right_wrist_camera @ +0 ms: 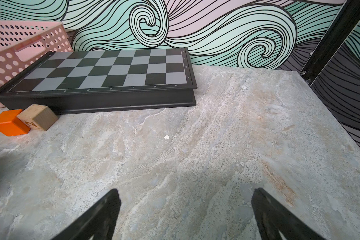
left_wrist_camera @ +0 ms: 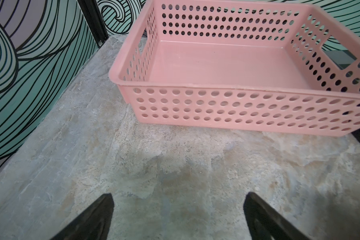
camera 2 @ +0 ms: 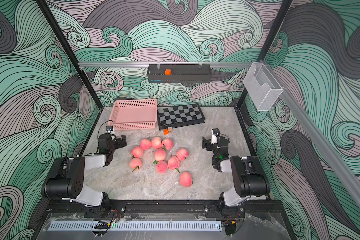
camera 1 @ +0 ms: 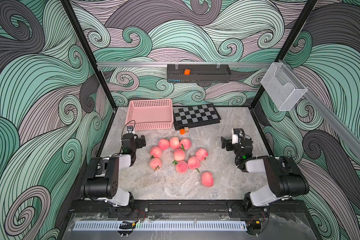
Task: Put the peaches into the basket
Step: Pick up the peach from the center of the board.
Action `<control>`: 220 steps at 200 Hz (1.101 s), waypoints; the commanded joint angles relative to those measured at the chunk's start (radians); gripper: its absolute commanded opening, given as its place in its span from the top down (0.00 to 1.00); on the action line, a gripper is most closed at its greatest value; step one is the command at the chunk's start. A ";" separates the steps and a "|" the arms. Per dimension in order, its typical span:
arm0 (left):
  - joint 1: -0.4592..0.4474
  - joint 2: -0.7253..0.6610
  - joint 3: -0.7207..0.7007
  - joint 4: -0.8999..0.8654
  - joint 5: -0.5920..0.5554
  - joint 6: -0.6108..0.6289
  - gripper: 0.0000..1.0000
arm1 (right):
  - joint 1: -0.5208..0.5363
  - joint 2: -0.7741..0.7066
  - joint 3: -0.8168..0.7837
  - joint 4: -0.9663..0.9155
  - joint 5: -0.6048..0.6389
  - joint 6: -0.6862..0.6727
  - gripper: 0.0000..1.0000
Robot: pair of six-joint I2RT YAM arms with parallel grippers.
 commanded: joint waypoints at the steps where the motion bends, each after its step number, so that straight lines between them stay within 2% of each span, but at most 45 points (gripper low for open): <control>1: 0.007 -0.037 0.029 -0.058 -0.005 0.010 0.01 | -0.006 -0.017 0.007 0.028 0.001 -0.004 0.01; 24: 0.003 -0.086 0.040 -0.136 -0.022 0.004 0.01 | -0.002 -0.076 0.003 -0.013 0.002 -0.007 0.01; 55: -0.023 -0.236 0.060 -0.250 -0.080 -0.018 0.01 | 0.021 -0.213 0.006 -0.148 0.050 -0.005 0.01; 72: -0.031 -0.306 0.096 -0.356 -0.117 -0.055 0.01 | 0.032 -0.298 0.028 -0.271 0.086 0.044 0.01; 88: -0.032 -0.342 0.189 -0.538 -0.140 -0.130 0.01 | 0.040 -0.377 0.078 -0.425 0.070 0.087 0.01; 113: -0.033 -0.349 0.352 -0.786 -0.104 -0.244 0.01 | 0.065 -0.460 0.217 -0.746 0.066 0.131 0.01; 132: -0.037 -0.358 0.490 -0.994 0.052 -0.276 0.01 | 0.093 -0.516 0.299 -0.920 0.021 0.113 0.01; 147: -0.040 -0.382 0.520 -1.043 0.147 -0.315 0.01 | 0.136 -0.574 0.335 -1.014 0.001 0.098 0.01; 169: -0.079 -0.422 0.559 -1.168 0.199 -0.373 0.01 | 0.221 -0.617 0.409 -1.172 -0.041 0.083 0.01; 198: -0.191 -0.464 0.567 -1.308 0.155 -0.424 0.01 | 0.360 -0.665 0.468 -1.333 -0.064 0.089 0.01; 220: -0.265 -0.431 0.579 -1.425 0.128 -0.427 0.01 | 0.471 -0.650 0.511 -1.430 -0.081 0.078 0.01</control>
